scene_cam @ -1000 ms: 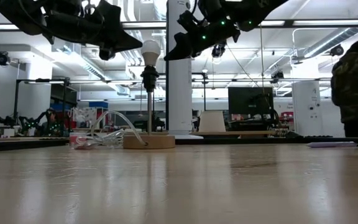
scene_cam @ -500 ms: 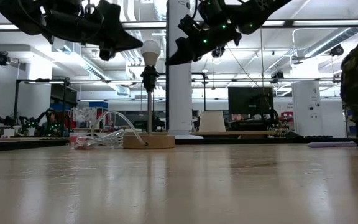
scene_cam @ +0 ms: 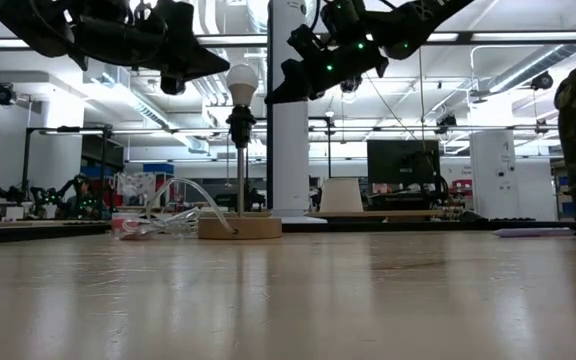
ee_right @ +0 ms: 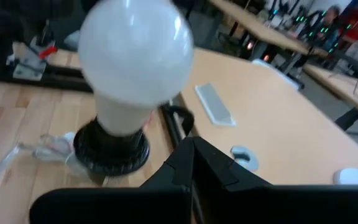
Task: Screw lightbulb
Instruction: Insert the lightbulb into the wooden table lamp
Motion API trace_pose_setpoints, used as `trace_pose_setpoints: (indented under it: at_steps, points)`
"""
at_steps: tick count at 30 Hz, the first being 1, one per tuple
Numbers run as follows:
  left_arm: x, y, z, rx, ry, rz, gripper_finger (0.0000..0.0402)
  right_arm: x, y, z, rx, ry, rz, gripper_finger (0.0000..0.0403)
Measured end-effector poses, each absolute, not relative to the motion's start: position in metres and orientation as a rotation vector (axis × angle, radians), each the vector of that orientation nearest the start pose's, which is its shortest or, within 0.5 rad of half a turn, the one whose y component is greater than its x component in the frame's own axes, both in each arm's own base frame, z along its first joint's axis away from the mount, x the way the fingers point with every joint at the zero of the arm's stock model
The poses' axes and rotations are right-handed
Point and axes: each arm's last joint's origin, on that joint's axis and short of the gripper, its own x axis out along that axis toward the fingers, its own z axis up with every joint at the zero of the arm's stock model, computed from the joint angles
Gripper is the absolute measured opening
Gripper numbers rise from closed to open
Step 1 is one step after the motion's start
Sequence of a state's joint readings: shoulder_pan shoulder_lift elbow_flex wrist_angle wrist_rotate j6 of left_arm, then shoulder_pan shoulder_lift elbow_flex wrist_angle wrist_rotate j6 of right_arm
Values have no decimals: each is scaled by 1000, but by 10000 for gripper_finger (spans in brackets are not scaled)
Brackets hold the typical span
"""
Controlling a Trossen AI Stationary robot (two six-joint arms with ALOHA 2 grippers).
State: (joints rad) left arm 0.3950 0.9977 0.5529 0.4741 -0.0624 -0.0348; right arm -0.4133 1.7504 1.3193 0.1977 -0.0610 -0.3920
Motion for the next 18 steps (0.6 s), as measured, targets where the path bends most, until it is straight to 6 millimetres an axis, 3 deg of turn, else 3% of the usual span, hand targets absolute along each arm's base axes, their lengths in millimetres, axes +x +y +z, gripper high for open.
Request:
trace_pose_setpoints:
  at_steps: [9, 18]
  points:
    - [202, 87, 283, 16, -91, 474, 0, 377, -162, 299, -327, 217, -263, 2]
    - [201, 90, 282, 36, -71, 597, 0, 377, -161, 300, -329, 210, -264, 2]
